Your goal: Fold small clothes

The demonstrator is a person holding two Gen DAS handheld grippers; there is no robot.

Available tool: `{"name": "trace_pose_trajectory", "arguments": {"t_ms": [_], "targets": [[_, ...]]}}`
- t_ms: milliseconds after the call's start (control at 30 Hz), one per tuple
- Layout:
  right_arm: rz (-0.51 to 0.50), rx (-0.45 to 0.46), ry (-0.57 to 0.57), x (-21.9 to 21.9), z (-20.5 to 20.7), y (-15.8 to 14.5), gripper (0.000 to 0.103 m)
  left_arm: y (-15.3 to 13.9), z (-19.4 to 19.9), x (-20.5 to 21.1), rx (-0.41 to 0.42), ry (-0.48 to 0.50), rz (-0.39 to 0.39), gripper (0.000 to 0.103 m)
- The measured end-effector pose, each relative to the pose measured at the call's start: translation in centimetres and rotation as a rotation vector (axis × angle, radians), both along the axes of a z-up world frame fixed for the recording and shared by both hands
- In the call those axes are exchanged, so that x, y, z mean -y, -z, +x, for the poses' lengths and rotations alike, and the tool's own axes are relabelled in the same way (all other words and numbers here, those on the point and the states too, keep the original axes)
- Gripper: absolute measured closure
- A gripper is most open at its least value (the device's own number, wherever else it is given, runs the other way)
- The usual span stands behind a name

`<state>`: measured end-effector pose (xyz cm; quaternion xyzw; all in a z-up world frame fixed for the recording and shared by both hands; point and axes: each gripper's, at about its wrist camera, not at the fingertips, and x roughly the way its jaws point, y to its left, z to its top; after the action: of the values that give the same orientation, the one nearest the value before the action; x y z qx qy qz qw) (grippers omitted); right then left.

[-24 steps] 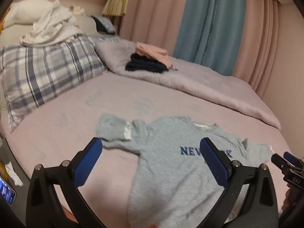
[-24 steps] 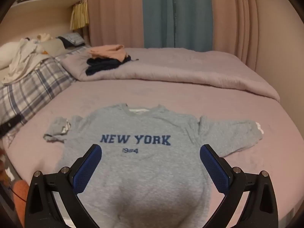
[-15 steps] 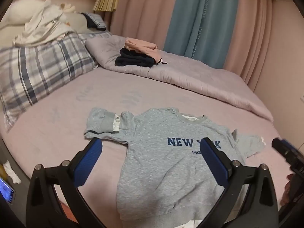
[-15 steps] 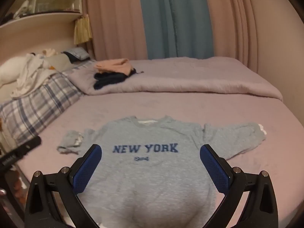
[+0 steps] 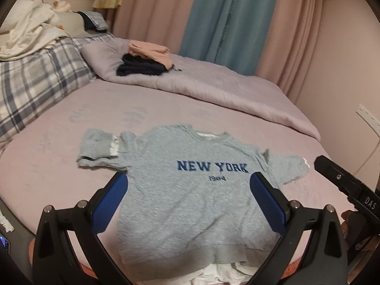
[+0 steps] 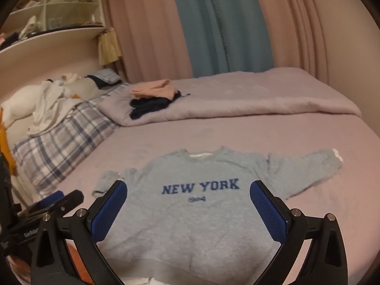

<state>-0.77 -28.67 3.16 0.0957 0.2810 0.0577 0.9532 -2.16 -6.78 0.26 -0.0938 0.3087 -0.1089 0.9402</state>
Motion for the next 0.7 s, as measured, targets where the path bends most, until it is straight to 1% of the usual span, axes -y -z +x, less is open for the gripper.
{"name": "trace_pose_trajectory", "arguments": {"t_ms": [67, 233, 333, 467, 700], "targets": [[0.019, -0.002, 0.01, 0.1, -0.2, 0.1, 0.001, 0.3, 0.3, 0.4, -0.017, 0.028, 0.004, 0.0], [0.021, -0.009, 0.048, 0.7, -0.8, 0.1, 0.001, 1.2, 1.0, 1.8, -0.042, 0.062, 0.075, 0.0], [0.028, -0.022, 0.066, 0.8, -0.8, 0.3, 0.001, 1.8, 1.5, 2.2, -0.076, 0.087, 0.077, 0.0], [0.038, -0.044, 0.083, 1.0, -0.6, 1.0, 0.001, 2.3, 2.2, 2.2, -0.106, 0.092, 0.083, 0.0], [0.026, -0.083, 0.109, 1.0, -0.1, 2.0, 0.001, 3.0, 3.4, 2.2, -0.153, 0.09, 0.093, 0.0]]}}
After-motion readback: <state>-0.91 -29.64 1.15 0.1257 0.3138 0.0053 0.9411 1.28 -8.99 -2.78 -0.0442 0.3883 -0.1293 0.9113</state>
